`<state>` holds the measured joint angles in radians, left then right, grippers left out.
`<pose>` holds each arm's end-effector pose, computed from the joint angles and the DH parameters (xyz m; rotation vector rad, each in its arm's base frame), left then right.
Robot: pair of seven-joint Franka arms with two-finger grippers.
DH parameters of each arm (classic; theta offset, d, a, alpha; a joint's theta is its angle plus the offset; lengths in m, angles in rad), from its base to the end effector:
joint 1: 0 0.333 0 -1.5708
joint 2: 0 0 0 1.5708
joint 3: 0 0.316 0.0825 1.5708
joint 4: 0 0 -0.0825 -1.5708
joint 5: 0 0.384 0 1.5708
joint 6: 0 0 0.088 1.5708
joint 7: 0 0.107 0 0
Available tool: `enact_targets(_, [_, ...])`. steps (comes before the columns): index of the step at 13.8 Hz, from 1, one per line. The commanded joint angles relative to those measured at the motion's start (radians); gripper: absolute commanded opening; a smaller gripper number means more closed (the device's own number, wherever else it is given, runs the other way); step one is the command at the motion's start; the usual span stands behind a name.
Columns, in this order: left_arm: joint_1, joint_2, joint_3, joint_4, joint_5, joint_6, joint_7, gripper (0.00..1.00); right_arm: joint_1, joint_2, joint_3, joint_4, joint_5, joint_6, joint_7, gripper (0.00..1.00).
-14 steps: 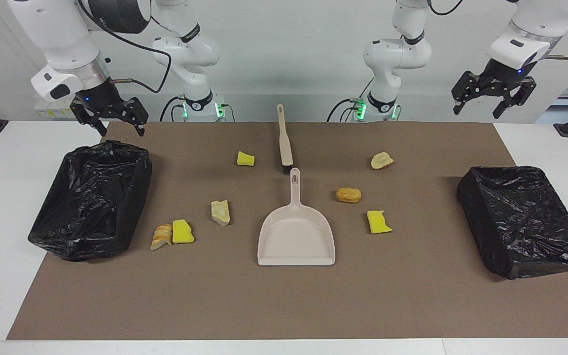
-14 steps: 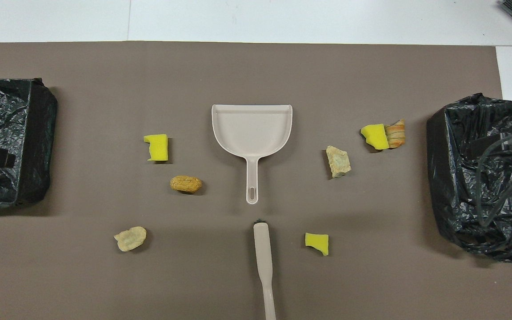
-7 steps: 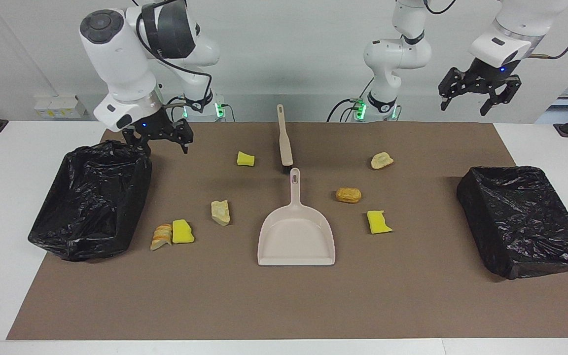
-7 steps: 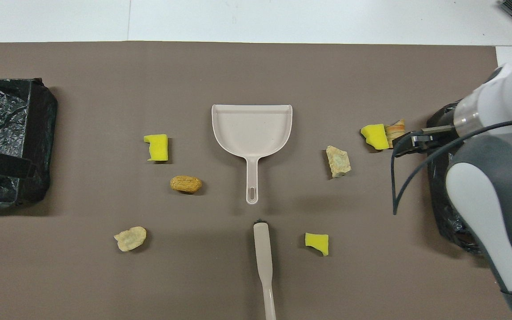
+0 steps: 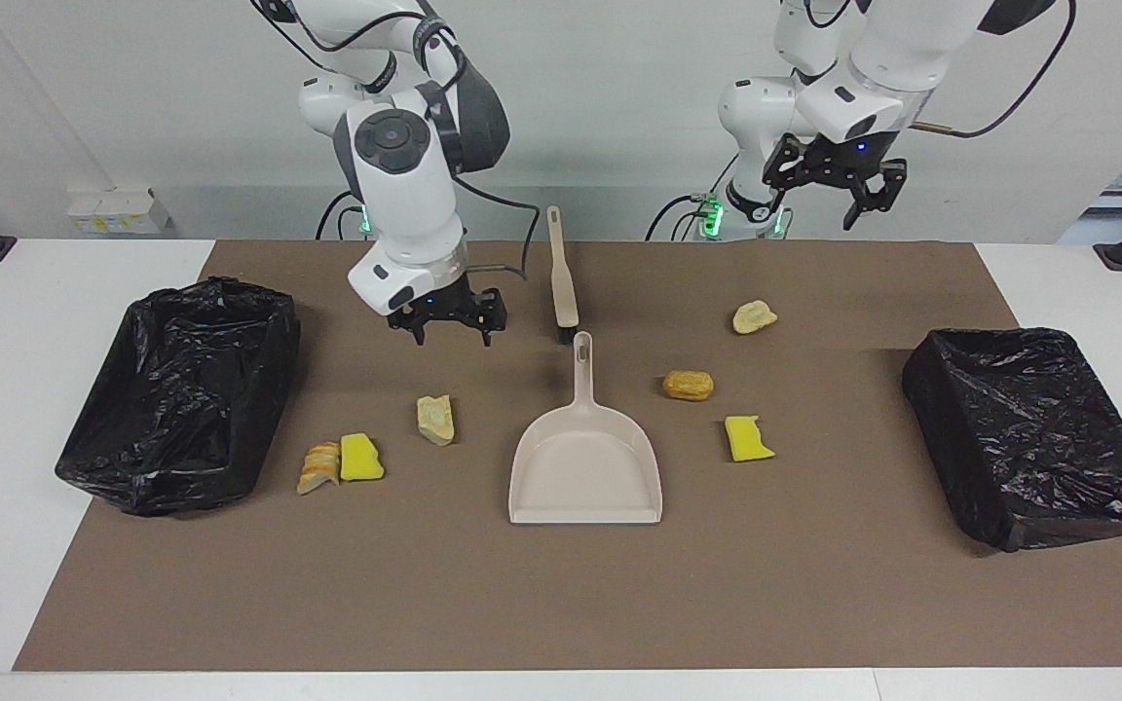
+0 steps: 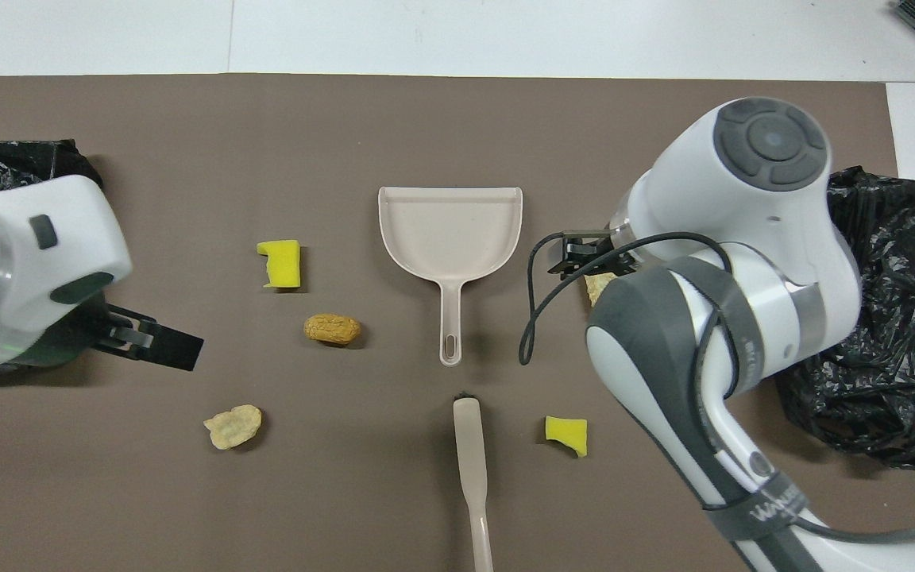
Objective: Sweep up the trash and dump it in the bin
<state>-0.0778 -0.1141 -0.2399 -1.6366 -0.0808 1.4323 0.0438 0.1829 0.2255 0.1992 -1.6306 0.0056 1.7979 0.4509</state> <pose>0.4740 -0.1739 0.6412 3.0457 -0.5639 -0.1548 0.5822 0.2239 0.4843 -3.1138 0.1152 0.1081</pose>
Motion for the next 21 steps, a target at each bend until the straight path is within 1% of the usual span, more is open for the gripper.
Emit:
enact_targets(1, [-0.01, -0.123, -0.001, -0.185, -0.062, 0.062, -0.018, 1.0, 0.054, 0.057, 0.002, 0.035, 0.019, 0.006, 0.066, 1.0])
enact_targets(2, [-0.011, -0.14, -0.001, -0.21, -0.065, 0.065, -0.018, 1.0, 0.076, 0.078, 0.0, 0.038, 0.019, 0.015, 0.092, 1.0])
enact_targets(5, [-0.007, -0.142, 0.001, -0.21, -0.063, 0.062, -0.018, 1.0, 0.096, 0.127, 0.003, 0.043, 0.02, 0.072, 0.112, 1.0])
enact_targets(9, [-0.008, -0.142, 0.001, -0.21, -0.063, 0.065, -0.018, 1.0, 0.193, 0.213, 0.003, 0.09, 0.017, 0.098, 0.221, 1.0])
enact_targets(12, [-0.007, -0.142, 0.001, -0.21, -0.063, 0.062, -0.019, 1.0, 0.243, 0.239, 0.002, 0.086, 0.008, 0.124, 0.262, 1.0])
enact_targets(13, [0.0, -0.142, 0.001, -0.21, -0.063, 0.06, -0.019, 1.0, 0.25, 0.239, 0.002, 0.083, 0.008, 0.15, 0.264, 0.98])
enact_targets(17, [0.004, -0.142, 0.002, -0.21, -0.063, 0.062, -0.019, 1.0, 0.254, 0.244, 0.003, 0.043, -0.015, 0.193, 0.259, 0.68])
enact_targets(18, [0.004, -0.142, 0.001, -0.21, -0.063, 0.06, -0.019, 1.0, 0.254, 0.244, 0.003, 0.031, -0.015, 0.198, 0.252, 0.63])
enact_targets(19, [0.004, -0.142, 0.002, -0.212, -0.063, 0.056, -0.019, 1.0, 0.253, 0.241, 0.003, 0.012, -0.015, 0.213, 0.25, 0.63])
enact_targets(21, [0.004, -0.142, 0.002, -0.212, -0.063, 0.053, -0.019, 1.0, 0.256, 0.239, 0.003, -0.002, -0.016, 0.219, 0.244, 0.59])
